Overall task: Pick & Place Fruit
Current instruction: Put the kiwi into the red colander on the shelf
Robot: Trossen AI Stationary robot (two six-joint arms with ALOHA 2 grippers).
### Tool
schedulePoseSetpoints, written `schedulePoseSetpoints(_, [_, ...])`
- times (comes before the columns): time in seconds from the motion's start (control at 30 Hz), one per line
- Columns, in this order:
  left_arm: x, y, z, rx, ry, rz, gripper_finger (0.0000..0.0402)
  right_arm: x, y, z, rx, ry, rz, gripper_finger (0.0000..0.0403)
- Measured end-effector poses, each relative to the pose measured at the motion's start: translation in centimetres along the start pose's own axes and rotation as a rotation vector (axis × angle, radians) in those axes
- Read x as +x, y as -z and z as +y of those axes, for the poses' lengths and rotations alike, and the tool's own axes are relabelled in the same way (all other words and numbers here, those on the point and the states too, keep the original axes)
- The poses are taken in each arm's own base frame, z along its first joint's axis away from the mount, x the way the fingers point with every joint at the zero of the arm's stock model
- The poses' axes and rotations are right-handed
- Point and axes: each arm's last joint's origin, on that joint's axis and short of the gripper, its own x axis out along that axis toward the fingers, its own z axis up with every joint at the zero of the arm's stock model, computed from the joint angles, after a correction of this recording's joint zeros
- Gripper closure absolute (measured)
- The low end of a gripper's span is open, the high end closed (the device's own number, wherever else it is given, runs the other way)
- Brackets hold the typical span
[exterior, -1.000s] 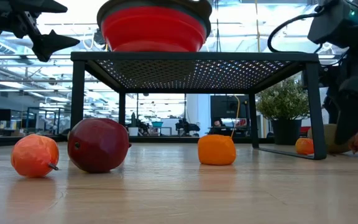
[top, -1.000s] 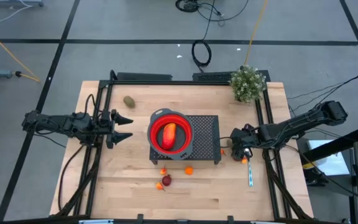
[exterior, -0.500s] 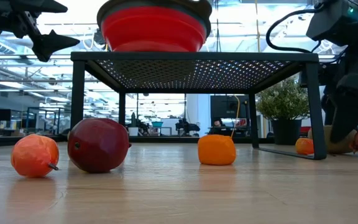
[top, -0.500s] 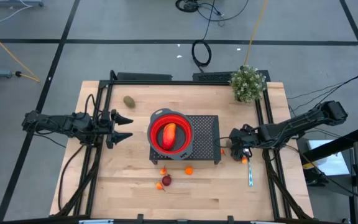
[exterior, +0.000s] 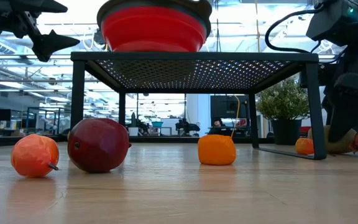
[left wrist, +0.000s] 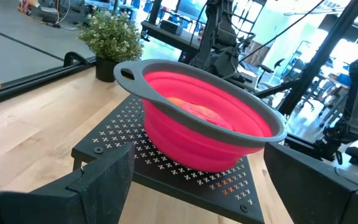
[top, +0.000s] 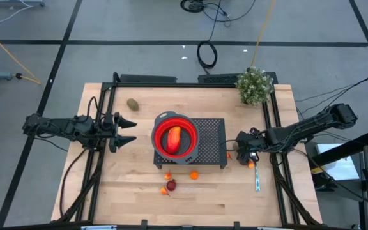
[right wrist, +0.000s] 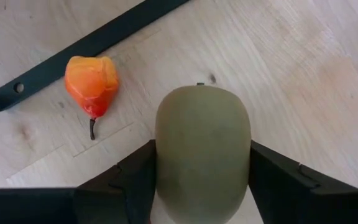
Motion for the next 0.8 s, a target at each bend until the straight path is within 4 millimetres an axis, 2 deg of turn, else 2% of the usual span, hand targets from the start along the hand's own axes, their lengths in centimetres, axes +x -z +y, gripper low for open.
schedulePoseSetpoints(0.23, [0.0,0.0,0.0,0.0,0.001,0.001,0.0045,-0.3,0.1,0.0,0.042,-0.032,0.009,0.0198])
schedulePoseSetpoints(0.47, [0.0,0.0,0.0,0.0,0.001,0.001,0.0045,-1.5,0.2,-0.5,0.098,-0.062,-0.024,0.0199])
schedulePoseSetpoints(0.8, [0.0,0.0,0.0,0.0,0.002,0.001,0.0045,-4.8,0.5,-1.7,0.171,-0.025,0.007,0.02])
